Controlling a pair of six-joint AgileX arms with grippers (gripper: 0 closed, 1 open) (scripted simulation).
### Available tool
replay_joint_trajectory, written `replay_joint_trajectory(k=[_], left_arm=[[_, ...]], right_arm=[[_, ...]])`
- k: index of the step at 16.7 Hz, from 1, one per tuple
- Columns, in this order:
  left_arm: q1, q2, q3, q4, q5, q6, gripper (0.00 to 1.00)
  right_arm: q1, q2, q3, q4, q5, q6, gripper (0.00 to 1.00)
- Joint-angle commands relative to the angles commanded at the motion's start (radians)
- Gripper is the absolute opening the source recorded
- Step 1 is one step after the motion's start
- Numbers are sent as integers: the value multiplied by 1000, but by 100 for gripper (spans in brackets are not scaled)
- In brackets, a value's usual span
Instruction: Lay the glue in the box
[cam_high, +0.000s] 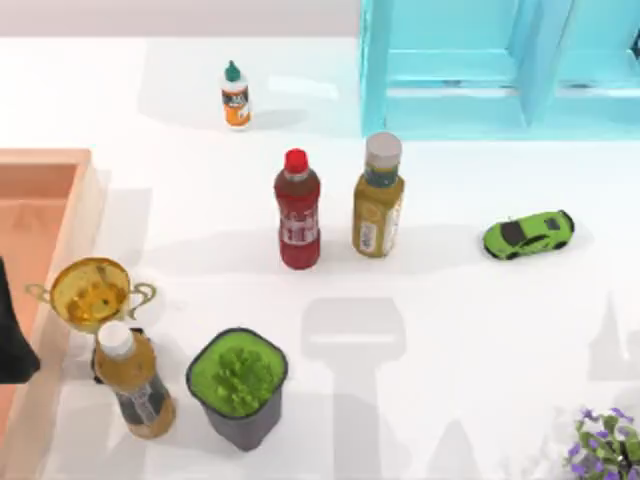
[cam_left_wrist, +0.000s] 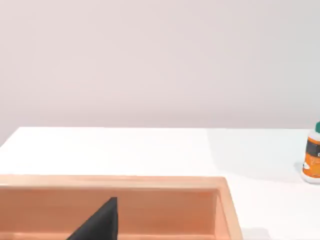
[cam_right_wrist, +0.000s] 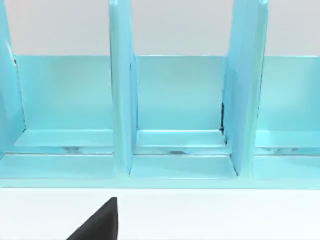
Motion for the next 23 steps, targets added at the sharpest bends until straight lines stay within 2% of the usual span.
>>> replay_joint_trajectory(k=[5,9,12,20,23], left_arm=[[-20,62,32,14,-12,-5,100],[-79,292,147,77,-58,-29,100],[-148,573,276,155,-103,-56,100],[-321,1559,753,440,-233,-122,100],[-369,1858,916,539,-281,-140,100]], right_arm=[[0,0,0,0,0,0,100],[0,0,0,0,0,0,100],[0,0,0,0,0,0,100],[0,0,0,0,0,0,100],[0,0,0,0,0,0,100]])
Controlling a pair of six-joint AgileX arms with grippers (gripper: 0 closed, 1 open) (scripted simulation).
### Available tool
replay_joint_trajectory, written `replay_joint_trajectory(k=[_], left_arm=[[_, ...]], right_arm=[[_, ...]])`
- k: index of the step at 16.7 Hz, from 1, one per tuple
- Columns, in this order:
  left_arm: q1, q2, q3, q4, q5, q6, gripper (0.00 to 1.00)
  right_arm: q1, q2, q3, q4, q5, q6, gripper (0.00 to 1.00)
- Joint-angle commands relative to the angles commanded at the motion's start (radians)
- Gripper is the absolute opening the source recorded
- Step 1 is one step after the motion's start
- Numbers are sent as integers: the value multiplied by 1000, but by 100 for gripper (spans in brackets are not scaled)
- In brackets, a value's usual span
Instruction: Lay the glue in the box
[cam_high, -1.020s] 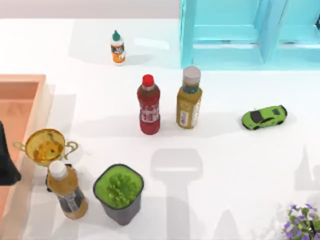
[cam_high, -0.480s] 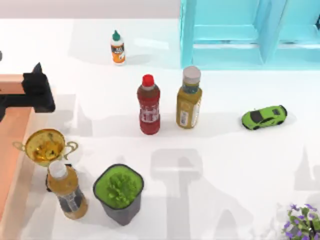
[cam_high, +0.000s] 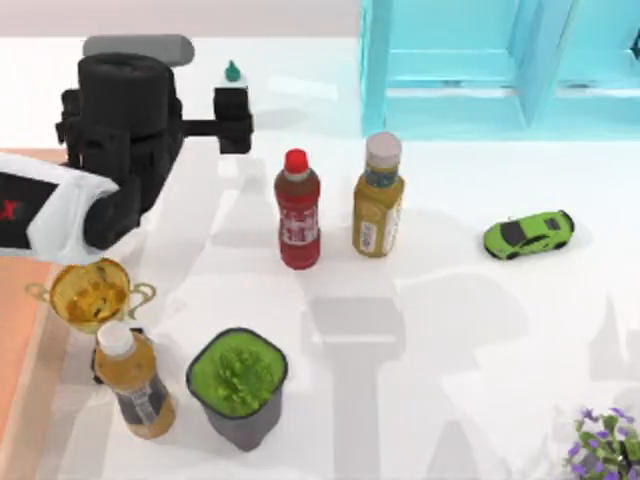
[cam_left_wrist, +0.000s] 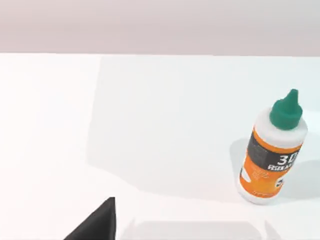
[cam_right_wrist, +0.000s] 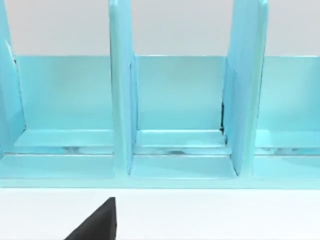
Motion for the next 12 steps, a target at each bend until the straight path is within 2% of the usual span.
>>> replay_joint_trajectory(k=[5,12], left_arm=[[-62,292,159,119,-67,-28,100],[-72,339,171,140,-80,-35,100]], right_arm=[[0,0,0,0,0,0,100],[0,0,0,0,0,0,100]])
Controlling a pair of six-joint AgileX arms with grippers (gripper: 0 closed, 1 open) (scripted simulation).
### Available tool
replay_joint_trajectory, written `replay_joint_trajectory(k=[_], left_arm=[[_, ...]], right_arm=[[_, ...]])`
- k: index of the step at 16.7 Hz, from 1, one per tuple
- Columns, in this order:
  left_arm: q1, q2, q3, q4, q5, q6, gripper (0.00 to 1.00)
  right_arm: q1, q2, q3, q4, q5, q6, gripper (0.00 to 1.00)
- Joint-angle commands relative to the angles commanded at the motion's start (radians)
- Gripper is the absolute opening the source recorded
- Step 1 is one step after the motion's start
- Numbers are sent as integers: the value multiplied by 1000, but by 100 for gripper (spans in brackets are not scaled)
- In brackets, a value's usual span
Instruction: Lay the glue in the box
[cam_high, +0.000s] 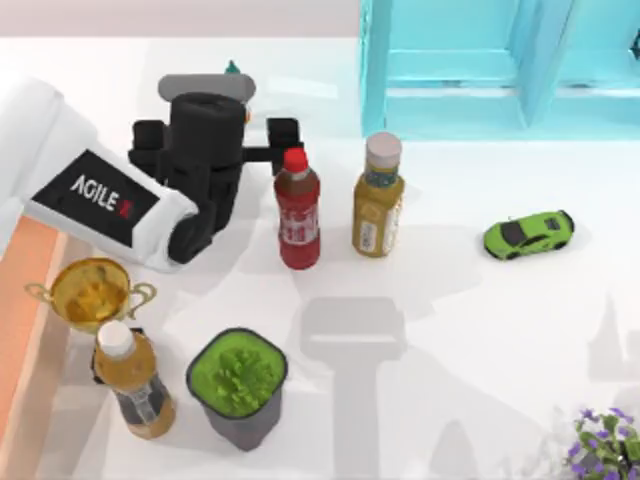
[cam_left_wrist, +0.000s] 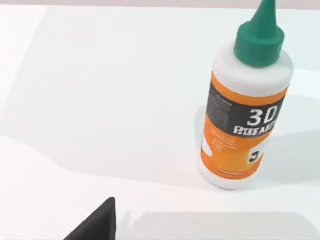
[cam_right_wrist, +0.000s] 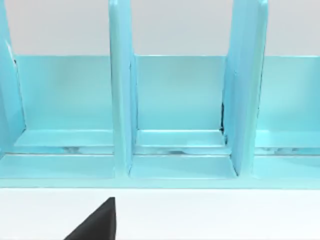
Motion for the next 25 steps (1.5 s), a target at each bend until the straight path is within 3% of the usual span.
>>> replay_joint_trajectory(k=[4,14,20,25], left_arm=[[8,21,61,-30,10,6,100],[61,300,430,-117,63,27,100],[66,337,472,-121,68,28,100],[66,337,472,-121,68,28,62]], right_arm=[[0,0,0,0,0,0,100],[0,0,0,0,0,0,100],[0,0,0,0,0,0,100],[0,0,0,0,0,0,100]])
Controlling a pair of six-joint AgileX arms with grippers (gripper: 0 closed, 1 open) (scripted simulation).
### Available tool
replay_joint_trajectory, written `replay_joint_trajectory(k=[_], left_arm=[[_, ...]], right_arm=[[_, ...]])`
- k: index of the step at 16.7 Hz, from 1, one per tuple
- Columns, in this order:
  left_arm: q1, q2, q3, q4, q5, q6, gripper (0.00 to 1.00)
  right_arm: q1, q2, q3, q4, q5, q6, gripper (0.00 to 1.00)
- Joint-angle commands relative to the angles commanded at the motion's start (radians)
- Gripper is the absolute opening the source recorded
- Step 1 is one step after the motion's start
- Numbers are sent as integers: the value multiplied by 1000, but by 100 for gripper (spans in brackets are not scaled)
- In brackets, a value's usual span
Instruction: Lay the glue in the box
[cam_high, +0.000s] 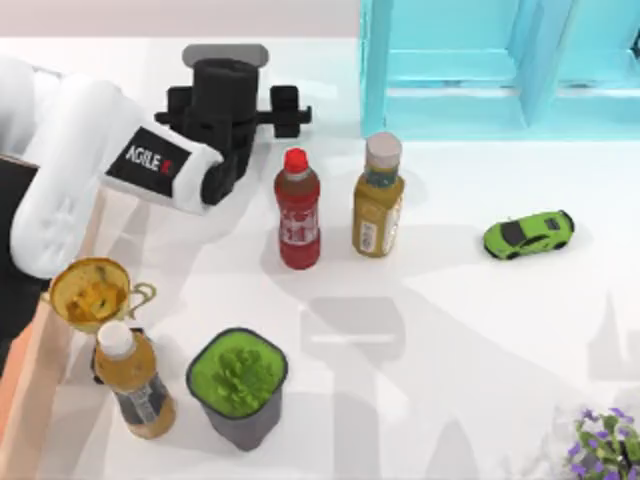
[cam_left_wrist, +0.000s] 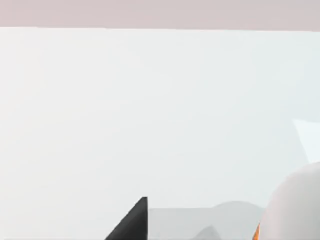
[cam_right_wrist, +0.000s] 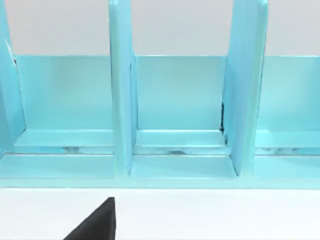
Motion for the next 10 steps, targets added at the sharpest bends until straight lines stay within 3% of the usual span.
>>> replay_joint_trajectory(k=[8,10], left_arm=[[0,0,0,0,0,0,2],[0,0,0,0,0,0,0]], right_arm=[[0,0,0,0,0,0,100],[0,0,0,0,0,0,100]])
